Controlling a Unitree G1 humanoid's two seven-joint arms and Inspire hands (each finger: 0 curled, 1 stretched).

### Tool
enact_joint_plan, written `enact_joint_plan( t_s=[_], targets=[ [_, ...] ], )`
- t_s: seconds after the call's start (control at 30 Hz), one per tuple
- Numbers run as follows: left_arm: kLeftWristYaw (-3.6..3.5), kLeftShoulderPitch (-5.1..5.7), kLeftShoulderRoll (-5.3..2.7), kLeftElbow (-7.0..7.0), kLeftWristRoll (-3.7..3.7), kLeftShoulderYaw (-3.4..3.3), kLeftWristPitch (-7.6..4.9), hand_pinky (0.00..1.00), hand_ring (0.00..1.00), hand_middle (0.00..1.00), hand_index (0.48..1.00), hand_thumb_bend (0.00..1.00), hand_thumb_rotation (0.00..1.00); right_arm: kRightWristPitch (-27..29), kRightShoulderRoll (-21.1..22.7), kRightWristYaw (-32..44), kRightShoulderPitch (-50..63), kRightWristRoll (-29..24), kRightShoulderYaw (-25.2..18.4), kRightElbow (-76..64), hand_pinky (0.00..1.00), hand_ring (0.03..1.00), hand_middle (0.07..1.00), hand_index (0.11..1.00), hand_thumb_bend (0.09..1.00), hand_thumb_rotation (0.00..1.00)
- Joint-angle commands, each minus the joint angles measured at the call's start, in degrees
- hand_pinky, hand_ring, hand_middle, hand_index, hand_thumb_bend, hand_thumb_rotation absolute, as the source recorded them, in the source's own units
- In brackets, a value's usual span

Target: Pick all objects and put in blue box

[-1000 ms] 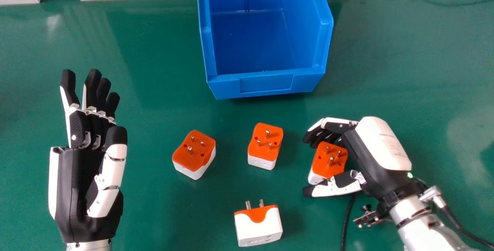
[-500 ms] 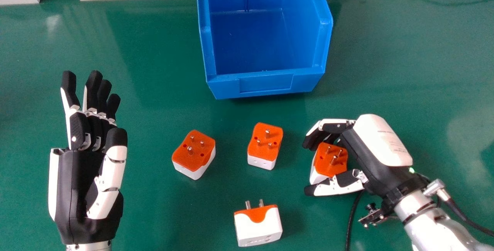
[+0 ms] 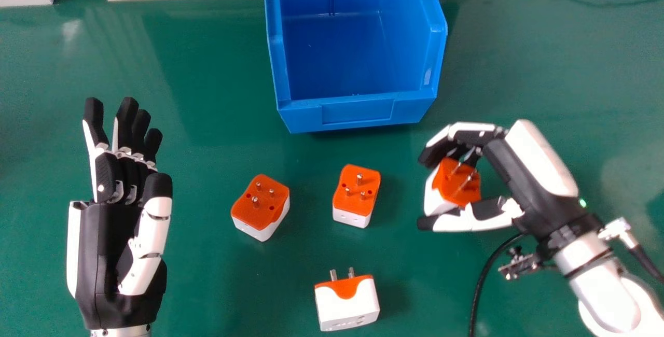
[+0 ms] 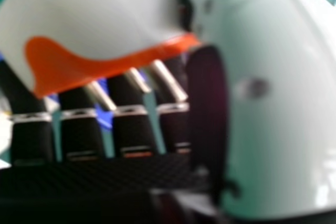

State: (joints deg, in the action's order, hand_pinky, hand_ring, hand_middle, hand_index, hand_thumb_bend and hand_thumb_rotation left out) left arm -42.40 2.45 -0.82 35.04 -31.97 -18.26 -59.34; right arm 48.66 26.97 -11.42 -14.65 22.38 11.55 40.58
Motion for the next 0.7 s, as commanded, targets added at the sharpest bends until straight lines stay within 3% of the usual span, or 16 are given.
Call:
enact_joint_plan(
  t_s=[0.0, 0.1, 0.37, 0.67],
  targets=[
    [0.06, -0.13, -0.13, -0.34, 0.26, 0.37, -0.61, 1.00, 1.00, 0.99, 0.968, 0.31, 0.47, 1.3, 0.1, 1.2, -2.7, -2.9, -2.3, -2.9, 0.35, 0.394, 0.508, 0.522, 0.518, 0.00],
    [0.27, -0.33, -0.26, 0.00, 0.63, 0.41, -1.04, 1.00, 1.00, 0.99, 0.968, 0.31, 0.47, 1.9, -0.2, 2.3, -5.0, -4.0, -3.9, -4.7, 0.35, 0.395, 0.508, 0.521, 0.517, 0.00],
    [0.05, -1.24, -0.81, 1.68, 1.22, 0.70, -1.89, 1.00, 1.00, 0.99, 0.967, 0.31, 0.48, 4.7, -1.7, 4.3, -14.3, -5.3, -5.8, -3.9, 0.34, 0.396, 0.512, 0.520, 0.516, 0.00],
    [-0.31, -1.84, -0.85, 2.73, 0.32, 0.94, -2.11, 1.00, 1.00, 0.99, 0.967, 0.31, 0.47, 6.2, -5.4, 2.0, -26.5, -2.8, -5.7, 4.4, 0.33, 0.400, 0.502, 0.522, 0.516, 0.00]
  ],
)
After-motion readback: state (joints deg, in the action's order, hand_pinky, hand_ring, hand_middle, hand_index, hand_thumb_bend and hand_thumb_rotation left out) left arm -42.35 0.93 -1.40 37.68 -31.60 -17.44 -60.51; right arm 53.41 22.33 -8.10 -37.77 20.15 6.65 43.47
